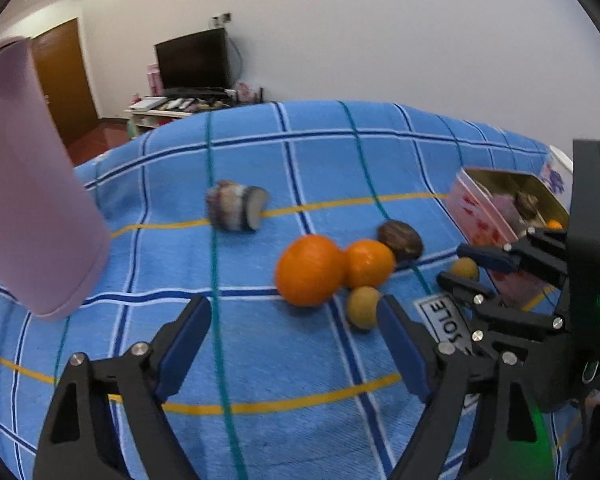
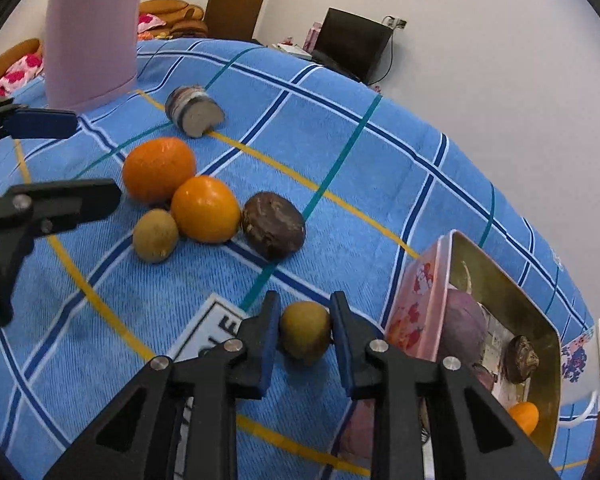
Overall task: Organize fruits
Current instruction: 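Grasp a small yellow fruit with the right gripper while the left gripper grasps another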
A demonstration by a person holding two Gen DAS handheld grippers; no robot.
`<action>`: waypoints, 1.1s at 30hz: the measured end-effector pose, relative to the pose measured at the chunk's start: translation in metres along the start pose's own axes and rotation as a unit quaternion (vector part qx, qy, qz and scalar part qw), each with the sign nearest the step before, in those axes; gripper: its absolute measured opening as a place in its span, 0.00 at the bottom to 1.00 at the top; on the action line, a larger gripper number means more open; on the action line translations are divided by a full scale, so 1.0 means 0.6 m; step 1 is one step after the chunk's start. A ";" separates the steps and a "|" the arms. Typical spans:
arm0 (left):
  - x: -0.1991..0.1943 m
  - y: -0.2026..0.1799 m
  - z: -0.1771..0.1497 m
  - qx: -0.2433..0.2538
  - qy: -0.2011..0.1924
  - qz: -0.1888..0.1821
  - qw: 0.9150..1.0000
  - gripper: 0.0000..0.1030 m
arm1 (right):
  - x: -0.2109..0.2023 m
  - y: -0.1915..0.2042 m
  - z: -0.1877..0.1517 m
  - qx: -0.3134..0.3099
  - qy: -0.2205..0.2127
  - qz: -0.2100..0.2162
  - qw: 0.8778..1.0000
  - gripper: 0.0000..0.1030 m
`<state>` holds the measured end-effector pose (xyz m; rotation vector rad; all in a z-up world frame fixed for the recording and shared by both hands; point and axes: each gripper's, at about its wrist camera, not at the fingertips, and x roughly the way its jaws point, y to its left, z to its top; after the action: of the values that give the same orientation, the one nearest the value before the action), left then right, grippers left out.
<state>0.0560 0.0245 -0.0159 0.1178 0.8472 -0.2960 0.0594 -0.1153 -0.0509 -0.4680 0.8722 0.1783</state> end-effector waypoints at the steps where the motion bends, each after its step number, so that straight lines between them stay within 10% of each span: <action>1: 0.001 -0.003 -0.001 0.003 0.002 -0.005 1.000 0.82 | -0.002 0.002 -0.002 -0.001 -0.001 -0.002 1.000 0.26; 10: 0.022 -0.020 -0.007 -0.002 0.025 -0.084 0.996 0.72 | -0.065 -0.019 -0.030 0.083 -0.126 0.028 0.988 0.26; 16: 0.042 -0.039 0.002 0.008 0.008 -0.042 0.999 0.69 | -0.076 -0.032 -0.030 0.108 -0.149 0.044 0.982 0.26; 19: 0.064 -0.039 0.005 0.005 0.024 -0.039 0.999 0.43 | -0.078 -0.033 -0.034 0.111 -0.148 0.047 0.982 0.26; 25: 0.069 -0.042 0.003 0.014 0.025 -0.035 0.999 0.25 | -0.085 -0.048 -0.040 0.135 -0.153 0.060 0.977 0.26; 33: 0.008 0.037 -0.002 -0.067 -0.064 -0.037 0.995 0.25 | -0.096 -0.068 -0.047 0.158 -0.173 0.072 0.969 0.26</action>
<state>0.0646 0.0452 -0.0205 -0.0579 0.7425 -0.3109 0.0171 -0.1626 -0.0091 -0.0697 0.5748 0.2410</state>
